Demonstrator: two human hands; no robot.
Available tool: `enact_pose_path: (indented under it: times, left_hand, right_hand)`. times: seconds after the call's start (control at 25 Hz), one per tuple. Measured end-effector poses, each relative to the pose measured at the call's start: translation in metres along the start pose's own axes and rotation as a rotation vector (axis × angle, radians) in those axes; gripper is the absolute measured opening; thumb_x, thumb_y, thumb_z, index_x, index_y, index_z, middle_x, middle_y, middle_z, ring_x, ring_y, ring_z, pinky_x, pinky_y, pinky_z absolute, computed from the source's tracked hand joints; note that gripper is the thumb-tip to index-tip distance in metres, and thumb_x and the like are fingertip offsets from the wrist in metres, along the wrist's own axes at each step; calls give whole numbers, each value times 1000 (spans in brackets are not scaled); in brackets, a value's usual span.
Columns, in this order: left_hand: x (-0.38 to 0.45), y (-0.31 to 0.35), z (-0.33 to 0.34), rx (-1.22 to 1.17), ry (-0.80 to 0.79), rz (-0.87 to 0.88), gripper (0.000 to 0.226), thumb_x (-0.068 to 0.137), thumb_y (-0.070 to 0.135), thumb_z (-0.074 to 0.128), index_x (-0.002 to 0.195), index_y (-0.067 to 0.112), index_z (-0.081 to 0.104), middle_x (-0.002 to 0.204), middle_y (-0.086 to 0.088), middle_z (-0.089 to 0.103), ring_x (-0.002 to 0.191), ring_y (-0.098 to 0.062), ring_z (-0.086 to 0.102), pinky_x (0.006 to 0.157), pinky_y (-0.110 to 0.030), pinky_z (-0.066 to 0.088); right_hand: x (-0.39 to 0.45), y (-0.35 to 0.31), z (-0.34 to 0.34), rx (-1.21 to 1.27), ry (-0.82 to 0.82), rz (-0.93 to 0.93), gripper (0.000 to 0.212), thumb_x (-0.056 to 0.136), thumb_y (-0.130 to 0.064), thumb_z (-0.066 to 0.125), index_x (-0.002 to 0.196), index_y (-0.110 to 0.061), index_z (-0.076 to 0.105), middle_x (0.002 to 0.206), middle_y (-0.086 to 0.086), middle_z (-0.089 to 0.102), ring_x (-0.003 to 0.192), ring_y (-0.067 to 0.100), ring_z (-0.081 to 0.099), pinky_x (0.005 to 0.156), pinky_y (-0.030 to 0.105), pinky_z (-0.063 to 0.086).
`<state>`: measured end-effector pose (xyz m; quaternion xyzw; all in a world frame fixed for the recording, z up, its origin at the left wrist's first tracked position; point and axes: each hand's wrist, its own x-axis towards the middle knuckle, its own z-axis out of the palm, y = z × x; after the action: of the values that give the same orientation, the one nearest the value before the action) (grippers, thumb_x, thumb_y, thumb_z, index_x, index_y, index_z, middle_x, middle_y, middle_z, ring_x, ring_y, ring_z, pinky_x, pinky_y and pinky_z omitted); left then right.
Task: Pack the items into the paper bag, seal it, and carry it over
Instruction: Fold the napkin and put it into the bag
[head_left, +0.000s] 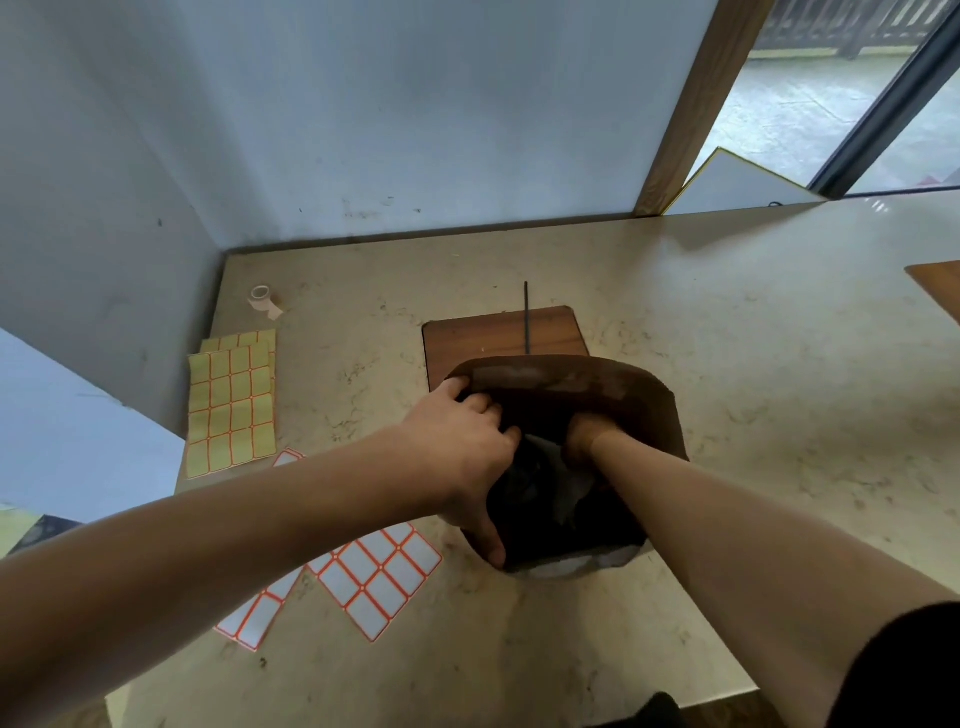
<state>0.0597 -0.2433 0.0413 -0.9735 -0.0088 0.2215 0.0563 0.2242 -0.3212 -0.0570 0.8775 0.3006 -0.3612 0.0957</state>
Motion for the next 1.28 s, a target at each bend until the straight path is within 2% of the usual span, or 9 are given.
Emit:
enact_pose_path:
  times: [0.2,0.32,0.44,0.6,0.68,0.8,0.92,1.16,1.28]
  left_hand:
    - [2,-3,0,-26,-19,10,114,54,91,53,142,21,37,140,-4,47,133,-28,36,115,-50,16]
    - [1,-4,0,-58,-59,3,102,54,91,52,131,24,51,127,0,56,122,-25,45,111,-49,25]
    - [0,-5,1,-55,-83,-4,101,54,91,53,130,25,52,125,1,56,120,-24,46,109,-48,28]
    - [1,-7,1,-25,-69,1,109,53,91,53,137,23,44,135,-1,51,128,-26,41,112,-50,25]
    - [2,-8,0,-31,-63,2,108,54,90,54,139,24,42,137,0,50,129,-26,40,112,-50,25]
    - [2,-10,-2,-55,-73,-6,106,55,88,56,139,25,41,137,0,49,129,-26,40,112,-48,26]
    - [1,-11,-2,-62,-87,-17,103,57,87,56,139,26,42,136,0,50,128,-25,41,111,-47,27]
    - [1,-10,-6,-53,-109,-31,100,59,86,57,138,26,42,135,1,52,126,-24,44,110,-45,31]
    - [0,-9,-6,-45,-106,-26,99,59,85,58,138,27,43,134,1,52,126,-24,44,109,-45,32]
  right_hand:
    - [5,1,18,100,87,-45,39,93,-11,54,131,-6,51,140,19,47,130,33,44,106,39,36]
    - [15,0,37,120,164,-85,37,100,-16,39,134,-9,48,143,16,45,132,32,40,111,39,31]
    - [20,-1,50,93,235,-129,39,102,-21,33,138,-11,45,146,14,43,134,30,38,112,38,28]
    - [16,0,48,-4,209,-227,38,103,-21,34,137,-8,45,142,16,46,128,31,42,110,37,30]
    - [16,0,44,34,122,-270,39,102,-17,38,140,-8,40,143,16,43,130,31,40,109,34,28]
    - [7,0,34,68,-112,-147,52,99,-16,47,146,-8,28,151,17,33,138,30,31,111,33,21]
    - [2,3,24,19,-203,-112,50,99,-19,48,145,-7,31,150,17,34,138,30,32,112,34,21]
    - [-17,2,15,-142,-181,-226,43,95,-17,53,136,-5,46,142,17,46,131,32,42,106,37,32]
    - [-29,2,4,-205,-206,-256,41,97,-18,51,136,-6,47,142,17,46,129,31,43,105,35,32]
